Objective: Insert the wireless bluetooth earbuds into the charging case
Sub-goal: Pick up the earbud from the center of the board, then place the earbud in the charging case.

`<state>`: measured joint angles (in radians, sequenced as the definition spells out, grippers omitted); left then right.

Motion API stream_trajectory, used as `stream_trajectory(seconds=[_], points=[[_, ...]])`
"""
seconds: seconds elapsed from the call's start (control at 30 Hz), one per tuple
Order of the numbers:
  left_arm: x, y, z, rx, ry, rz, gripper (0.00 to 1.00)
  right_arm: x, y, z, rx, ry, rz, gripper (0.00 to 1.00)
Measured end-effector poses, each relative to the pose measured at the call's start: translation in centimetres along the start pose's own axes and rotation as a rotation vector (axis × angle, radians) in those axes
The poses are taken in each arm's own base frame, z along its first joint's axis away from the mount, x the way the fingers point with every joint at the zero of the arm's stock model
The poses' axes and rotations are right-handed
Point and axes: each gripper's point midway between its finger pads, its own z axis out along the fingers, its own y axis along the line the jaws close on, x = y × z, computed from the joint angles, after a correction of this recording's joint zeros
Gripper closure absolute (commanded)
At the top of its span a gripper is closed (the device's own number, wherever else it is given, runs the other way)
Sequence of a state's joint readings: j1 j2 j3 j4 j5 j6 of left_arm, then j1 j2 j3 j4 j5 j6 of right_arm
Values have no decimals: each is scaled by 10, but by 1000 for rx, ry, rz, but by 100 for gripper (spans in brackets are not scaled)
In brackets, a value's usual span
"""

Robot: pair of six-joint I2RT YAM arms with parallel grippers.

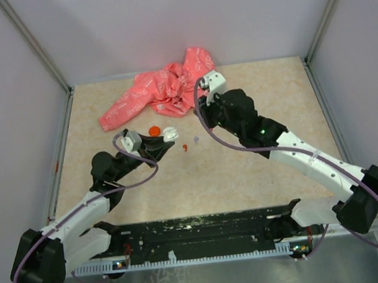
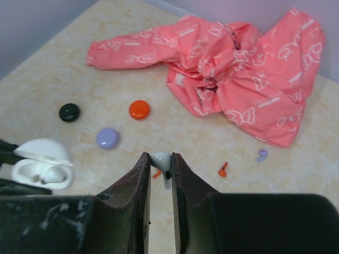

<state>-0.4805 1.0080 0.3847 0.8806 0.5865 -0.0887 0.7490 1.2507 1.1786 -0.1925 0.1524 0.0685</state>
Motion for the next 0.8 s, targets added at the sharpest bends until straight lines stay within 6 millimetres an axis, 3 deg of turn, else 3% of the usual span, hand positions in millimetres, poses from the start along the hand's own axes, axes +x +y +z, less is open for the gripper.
stream_trajectory(seconds=[0.27,0.53,0.8], points=[[-2,-2,0,11,-8,6,100,-31,59,-27,-210,-169,-13,94],[-6,-2,0,12,-20,13,100,-29,109,-38,-391,-229,-29,94],[-11,-4,0,15,-40,14,100,-26,128,-41,-481,-272,-33,94]])
